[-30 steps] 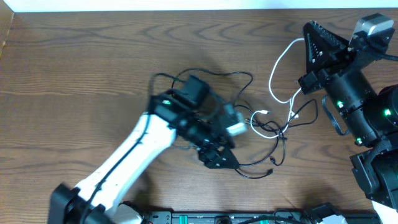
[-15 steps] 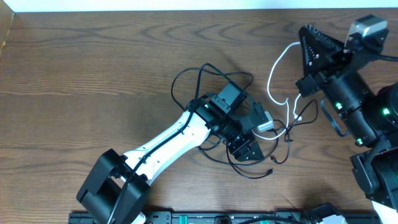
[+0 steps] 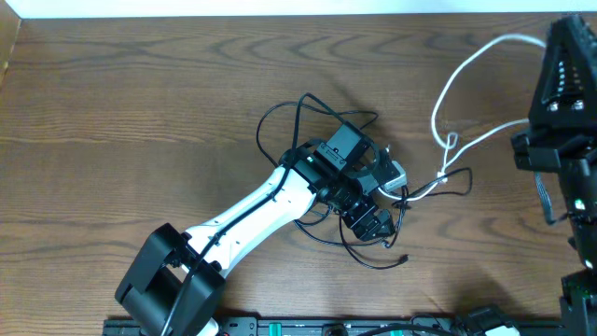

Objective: Untangle cables

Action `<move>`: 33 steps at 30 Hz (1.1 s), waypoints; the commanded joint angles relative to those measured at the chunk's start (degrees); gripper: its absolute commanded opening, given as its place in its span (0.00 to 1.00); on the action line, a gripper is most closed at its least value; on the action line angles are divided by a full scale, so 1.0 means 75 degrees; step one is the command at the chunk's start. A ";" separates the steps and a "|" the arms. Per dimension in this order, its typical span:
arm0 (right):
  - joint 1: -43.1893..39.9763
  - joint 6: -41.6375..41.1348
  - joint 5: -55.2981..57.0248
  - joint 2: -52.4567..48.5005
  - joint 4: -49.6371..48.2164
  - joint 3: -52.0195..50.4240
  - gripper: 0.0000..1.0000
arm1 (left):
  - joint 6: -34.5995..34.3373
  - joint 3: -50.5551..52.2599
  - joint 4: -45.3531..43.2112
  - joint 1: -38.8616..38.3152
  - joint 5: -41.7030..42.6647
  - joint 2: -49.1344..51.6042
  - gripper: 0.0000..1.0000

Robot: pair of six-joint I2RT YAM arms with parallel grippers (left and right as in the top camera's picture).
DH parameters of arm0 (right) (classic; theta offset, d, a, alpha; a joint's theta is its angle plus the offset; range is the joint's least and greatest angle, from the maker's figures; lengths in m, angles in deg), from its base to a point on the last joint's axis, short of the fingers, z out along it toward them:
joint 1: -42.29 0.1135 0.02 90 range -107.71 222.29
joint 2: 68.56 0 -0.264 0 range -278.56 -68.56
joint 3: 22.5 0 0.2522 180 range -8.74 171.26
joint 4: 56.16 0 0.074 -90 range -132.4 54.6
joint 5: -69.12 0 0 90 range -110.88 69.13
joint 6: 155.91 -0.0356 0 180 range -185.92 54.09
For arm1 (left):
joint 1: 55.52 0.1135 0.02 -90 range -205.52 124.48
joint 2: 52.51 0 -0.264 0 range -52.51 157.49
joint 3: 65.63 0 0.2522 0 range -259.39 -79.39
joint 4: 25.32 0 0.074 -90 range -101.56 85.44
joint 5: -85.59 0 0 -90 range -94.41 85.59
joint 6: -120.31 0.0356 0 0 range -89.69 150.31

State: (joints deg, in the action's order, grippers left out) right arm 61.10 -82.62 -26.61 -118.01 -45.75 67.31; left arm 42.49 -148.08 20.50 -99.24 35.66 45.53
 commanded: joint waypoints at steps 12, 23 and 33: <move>-0.0035 0.0239 0.3695 -0.1746 0.4672 0.0003 0.01 | -0.0612 0.0000 -0.0143 0.0003 0.0568 0.0058 0.90; -0.0187 -0.0644 -0.0032 -0.1428 -0.2500 0.0175 0.01 | -0.0609 0.0000 0.0122 0.0003 0.0571 0.0058 0.90; -0.0513 -0.0041 0.0294 -0.2055 0.3002 0.0831 0.01 | -0.0612 0.0000 0.0227 0.0003 0.0679 0.0047 0.90</move>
State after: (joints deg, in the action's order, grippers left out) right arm 57.67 -84.81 -25.17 -127.52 -32.14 74.96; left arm 37.82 -148.08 21.52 -99.24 39.20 45.53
